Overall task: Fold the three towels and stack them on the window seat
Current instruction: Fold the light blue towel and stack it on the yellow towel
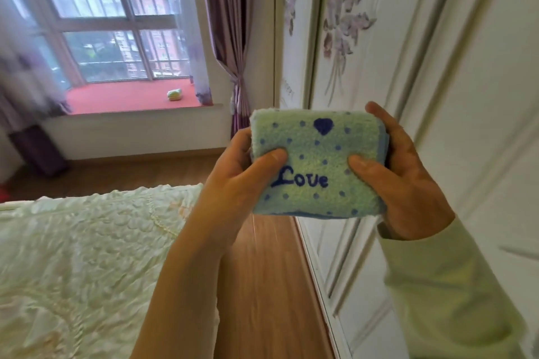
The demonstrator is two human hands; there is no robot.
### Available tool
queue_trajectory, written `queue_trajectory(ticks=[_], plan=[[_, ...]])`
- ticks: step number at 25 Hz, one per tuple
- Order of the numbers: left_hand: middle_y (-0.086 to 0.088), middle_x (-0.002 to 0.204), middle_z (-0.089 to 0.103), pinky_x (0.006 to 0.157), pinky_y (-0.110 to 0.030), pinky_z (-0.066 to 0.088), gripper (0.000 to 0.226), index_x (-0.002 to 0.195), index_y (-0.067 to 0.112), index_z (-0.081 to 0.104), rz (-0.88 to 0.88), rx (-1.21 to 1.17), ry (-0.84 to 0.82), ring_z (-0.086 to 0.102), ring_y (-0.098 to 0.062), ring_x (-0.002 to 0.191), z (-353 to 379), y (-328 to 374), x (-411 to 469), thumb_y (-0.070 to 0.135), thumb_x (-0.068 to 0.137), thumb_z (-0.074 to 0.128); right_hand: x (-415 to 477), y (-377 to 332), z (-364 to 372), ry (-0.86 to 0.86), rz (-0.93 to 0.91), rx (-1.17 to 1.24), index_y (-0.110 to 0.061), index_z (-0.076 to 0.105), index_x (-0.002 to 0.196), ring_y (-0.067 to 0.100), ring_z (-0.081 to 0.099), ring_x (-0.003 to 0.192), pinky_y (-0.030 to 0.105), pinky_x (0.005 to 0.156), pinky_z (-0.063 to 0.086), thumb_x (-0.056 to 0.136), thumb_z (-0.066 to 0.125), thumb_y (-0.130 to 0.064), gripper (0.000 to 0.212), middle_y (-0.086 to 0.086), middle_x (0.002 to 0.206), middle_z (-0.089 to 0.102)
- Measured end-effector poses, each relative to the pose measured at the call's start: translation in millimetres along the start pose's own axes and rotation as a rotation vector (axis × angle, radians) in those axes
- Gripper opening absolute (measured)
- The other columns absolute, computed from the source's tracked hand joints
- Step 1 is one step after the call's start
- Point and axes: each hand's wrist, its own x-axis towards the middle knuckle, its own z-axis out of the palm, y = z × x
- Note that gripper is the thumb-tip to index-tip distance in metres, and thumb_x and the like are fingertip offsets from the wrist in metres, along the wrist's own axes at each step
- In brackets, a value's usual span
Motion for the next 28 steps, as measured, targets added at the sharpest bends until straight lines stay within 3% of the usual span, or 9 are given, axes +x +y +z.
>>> queue_trajectory(ticks=[4, 13, 18, 21, 24, 28], plan=[[-0.007, 0.106, 0.076, 0.081, -0.042, 0.062, 0.033, 0.119, 0.019, 0.060, 0.002, 0.012, 0.064, 0.075, -0.029, 0.099, -32.5, -14.8, 98.9, 0.024, 0.086, 0.062, 110.8, 44.3, 7.7, -0.101, 0.015, 0.005, -0.049, 0.049, 0.127, 0.012, 0.066, 0.111, 0.028, 0.083, 0.057, 0.079, 0.060, -0.013, 0.061, -0.012, 0.126, 0.063], [-0.011, 0.111, 0.075, 0.088, -0.051, 0.060, 0.034, 0.120, 0.021, 0.061, 0.014, 0.018, 0.171, 0.074, -0.032, 0.103, -156.5, -75.0, 333.0, 0.026, 0.087, 0.063, 361.7, 182.0, 67.9, -0.211, 0.015, 0.005, -0.046, 0.046, 0.132, 0.011, 0.066, 0.111, 0.028, 0.082, 0.057, 0.079, 0.061, -0.015, 0.063, -0.014, 0.124, 0.064], [-0.010, 0.109, 0.076, 0.084, -0.044, 0.061, 0.035, 0.122, 0.020, 0.060, 0.033, -0.004, 0.188, 0.075, -0.031, 0.101, -234.3, -80.7, 477.0, 0.023, 0.087, 0.062, 510.1, 239.9, 118.8, -0.232, 0.011, 0.064, -0.039, 0.045, 0.131, 0.001, 0.068, 0.100, 0.019, 0.075, 0.057, 0.080, 0.068, -0.008, 0.064, -0.014, 0.119, 0.063], [-0.010, 0.112, 0.075, 0.084, -0.043, 0.061, 0.038, 0.126, 0.020, 0.059, 0.011, -0.007, 0.183, 0.074, -0.032, 0.103, -276.1, -92.1, 548.6, 0.023, 0.088, 0.062, 587.2, 276.1, 143.9, -0.240, 0.020, 0.104, -0.037, 0.044, 0.131, -0.002, 0.068, 0.095, 0.017, 0.072, 0.056, 0.075, 0.059, -0.011, 0.063, -0.019, 0.113, 0.065], [-0.013, 0.114, 0.074, 0.085, -0.046, 0.061, 0.038, 0.126, 0.017, 0.058, 0.009, -0.001, 0.239, 0.074, -0.033, 0.104, -326.6, -112.5, 625.1, 0.022, 0.088, 0.062, 672.7, 331.7, 171.0, -0.279, 0.015, 0.077, -0.042, 0.046, 0.128, -0.002, 0.067, 0.099, 0.017, 0.073, 0.056, 0.079, 0.070, -0.007, 0.065, -0.029, 0.107, 0.067], [-0.012, 0.112, 0.074, 0.083, -0.046, 0.060, 0.037, 0.126, 0.017, 0.058, 0.019, -0.007, 0.315, 0.074, -0.032, 0.102, -386.1, -136.2, 719.5, 0.020, 0.090, 0.061, 780.5, 396.2, 209.9, -0.339, 0.038, 0.126, -0.044, 0.048, 0.127, 0.002, 0.065, 0.105, 0.021, 0.078, 0.056, 0.078, 0.062, -0.011, 0.061, -0.020, 0.117, 0.063]])
